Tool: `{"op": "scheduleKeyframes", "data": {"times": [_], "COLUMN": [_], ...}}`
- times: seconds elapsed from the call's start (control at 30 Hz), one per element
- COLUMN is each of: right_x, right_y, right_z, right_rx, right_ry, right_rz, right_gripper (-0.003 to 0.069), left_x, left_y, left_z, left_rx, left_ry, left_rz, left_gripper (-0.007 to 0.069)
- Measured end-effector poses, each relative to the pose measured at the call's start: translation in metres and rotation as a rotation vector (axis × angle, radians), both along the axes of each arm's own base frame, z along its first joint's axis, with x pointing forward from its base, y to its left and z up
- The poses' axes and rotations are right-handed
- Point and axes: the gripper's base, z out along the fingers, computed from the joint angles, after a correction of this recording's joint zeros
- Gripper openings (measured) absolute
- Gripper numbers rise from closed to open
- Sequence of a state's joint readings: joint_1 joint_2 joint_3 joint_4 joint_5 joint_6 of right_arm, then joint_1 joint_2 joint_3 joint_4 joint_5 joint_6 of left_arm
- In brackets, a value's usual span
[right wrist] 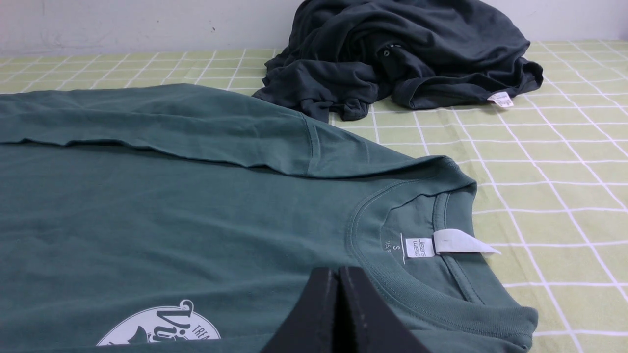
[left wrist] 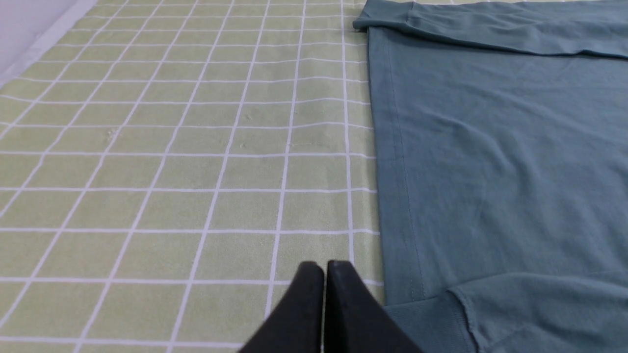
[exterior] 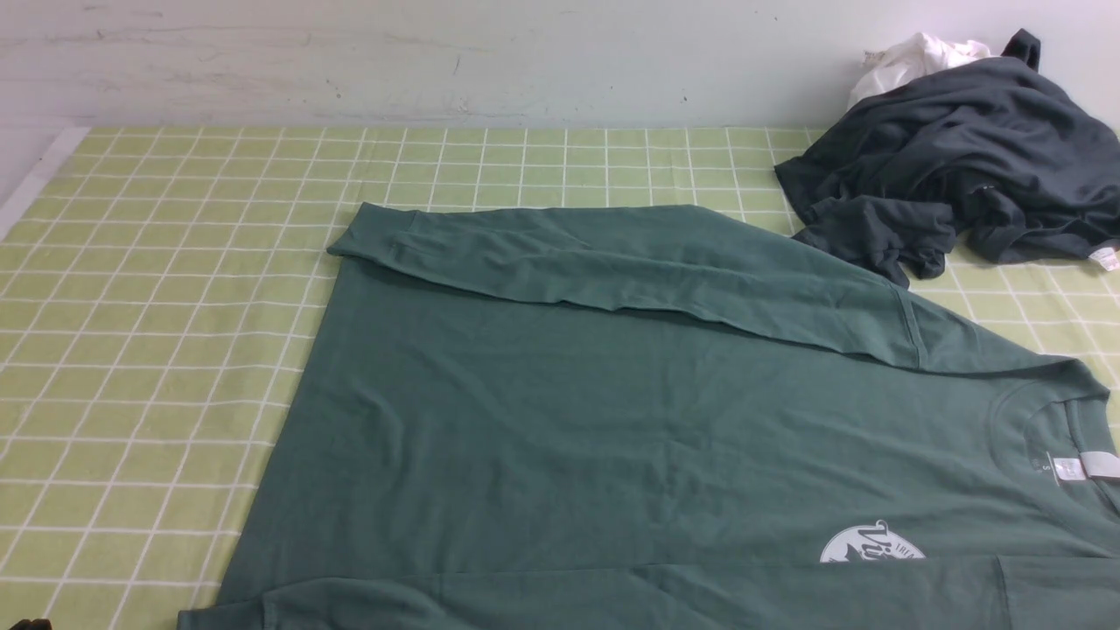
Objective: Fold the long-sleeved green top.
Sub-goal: Use the left arm to clamp the cuff closest to it
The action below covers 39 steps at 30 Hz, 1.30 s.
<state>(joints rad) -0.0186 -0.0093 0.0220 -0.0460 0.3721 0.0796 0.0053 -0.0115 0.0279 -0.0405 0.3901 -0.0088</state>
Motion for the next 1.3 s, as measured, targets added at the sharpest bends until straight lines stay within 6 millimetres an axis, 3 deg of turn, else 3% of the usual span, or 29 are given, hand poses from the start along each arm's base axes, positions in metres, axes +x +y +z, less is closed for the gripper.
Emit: {"op": "scheduleKeyframes", "data": {"times": [0.23,0.33,0.4,0.43,0.53,0.67,0.77,0.83,0.87,0.97,1.03,1.1,1.17,1.3], "right_x": [0.0,0.001,0.002,0.002,-0.006,-0.02,-0.023,-0.022,-0.019,-0.012,-0.001,0.012,0.04,0.094], "right_y": [-0.001,-0.001,0.001,0.001,0.006,0.008,0.008,0.008,0.008,0.007,0.008,0.008,0.007,0.004], "right_z": [0.001,0.005,0.021,0.021,0.054,0.076,0.081,0.082,0.09,0.119,0.146,0.166,0.178,0.162], "right_rx": [-0.033,-0.054,-0.065,-0.065,-0.074,-0.017,0.047,0.061,0.067,0.062,0.025,-0.031,-0.103,-0.169], "right_ry": [-0.01,-0.067,-0.245,-0.245,-0.627,-0.917,-0.976,-0.969,-0.952,-0.903,-0.829,-0.727,-0.554,-0.179], "right_rz": [-0.001,0.003,0.02,0.02,0.058,0.091,0.108,0.111,0.11,0.102,0.098,0.091,0.079,0.069], "right_gripper": [-0.001,-0.001,-0.001,-0.001,-0.001,-0.001,-0.001,-0.001,-0.001,-0.001,-0.001,-0.001,-0.001,-0.001], "left_x": [0.001,0.003,0.005,0.005,0.001,-0.008,-0.019,-0.022,-0.026,-0.026,-0.016,0.001,0.027,0.066], "left_y": [0.0,0.001,0.001,0.001,0.002,0.002,0.003,0.003,0.002,-0.001,-0.004,-0.004,0.0,0.011], "left_z": [0.002,0.012,0.028,0.029,0.054,0.075,0.09,0.094,0.107,0.141,0.169,0.184,0.188,0.157], "left_rx": [0.012,0.015,0.017,0.017,0.017,-0.016,-0.125,-0.175,-0.229,-0.235,-0.196,-0.156,-0.092,-0.06], "left_ry": [-0.022,-0.139,-0.316,-0.333,-0.615,-0.858,-1.063,-1.104,-1.129,-1.088,-0.969,-0.82,-0.574,-0.184], "left_rz": [0.002,0.006,0.011,0.012,0.021,0.025,0.006,-0.008,-0.034,-0.067,-0.076,-0.063,-0.001,0.134], "left_gripper": [-0.0004,-0.0004,-0.0004,-0.0004,-0.0004,-0.0004,-0.0004,-0.0004,-0.0004,-0.0004,-0.0004,-0.0004,-0.0004,-0.0004]}}
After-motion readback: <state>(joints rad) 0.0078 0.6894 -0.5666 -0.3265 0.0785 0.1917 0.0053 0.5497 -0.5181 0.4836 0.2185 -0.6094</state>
